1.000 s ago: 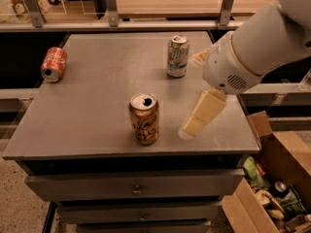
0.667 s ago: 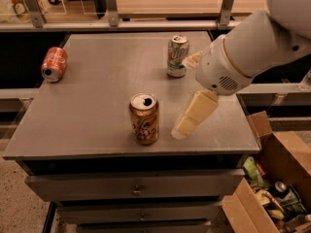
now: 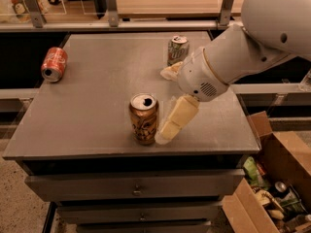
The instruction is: Pick orange can
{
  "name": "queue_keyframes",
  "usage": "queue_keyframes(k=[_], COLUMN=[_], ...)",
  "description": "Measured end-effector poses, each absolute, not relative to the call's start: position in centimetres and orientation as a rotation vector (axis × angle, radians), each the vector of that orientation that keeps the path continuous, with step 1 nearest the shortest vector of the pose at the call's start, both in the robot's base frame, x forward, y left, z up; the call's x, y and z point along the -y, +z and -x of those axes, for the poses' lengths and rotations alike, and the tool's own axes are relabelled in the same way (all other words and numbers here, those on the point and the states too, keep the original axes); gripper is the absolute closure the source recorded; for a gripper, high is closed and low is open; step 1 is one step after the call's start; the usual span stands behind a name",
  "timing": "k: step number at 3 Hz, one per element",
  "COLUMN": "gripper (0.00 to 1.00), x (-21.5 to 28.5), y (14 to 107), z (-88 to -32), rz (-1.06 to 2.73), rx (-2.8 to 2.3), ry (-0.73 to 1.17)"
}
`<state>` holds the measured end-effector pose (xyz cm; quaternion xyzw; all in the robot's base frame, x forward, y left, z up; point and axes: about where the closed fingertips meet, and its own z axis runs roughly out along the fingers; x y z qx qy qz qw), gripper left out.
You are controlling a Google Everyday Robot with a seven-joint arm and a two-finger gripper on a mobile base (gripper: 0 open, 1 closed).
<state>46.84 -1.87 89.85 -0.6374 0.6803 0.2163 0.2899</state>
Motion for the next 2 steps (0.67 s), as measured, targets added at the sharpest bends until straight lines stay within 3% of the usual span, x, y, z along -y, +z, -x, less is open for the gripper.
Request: queue_keyframes(k=[1,2], gripper=[0.00,0.18], x=[0.6,-0.8], y=[89.1,88.8], z=[-46.4,-45.9], rz=[1.703,1.707], rx=[-1.768,-1.716], ry=[0.680,0.757])
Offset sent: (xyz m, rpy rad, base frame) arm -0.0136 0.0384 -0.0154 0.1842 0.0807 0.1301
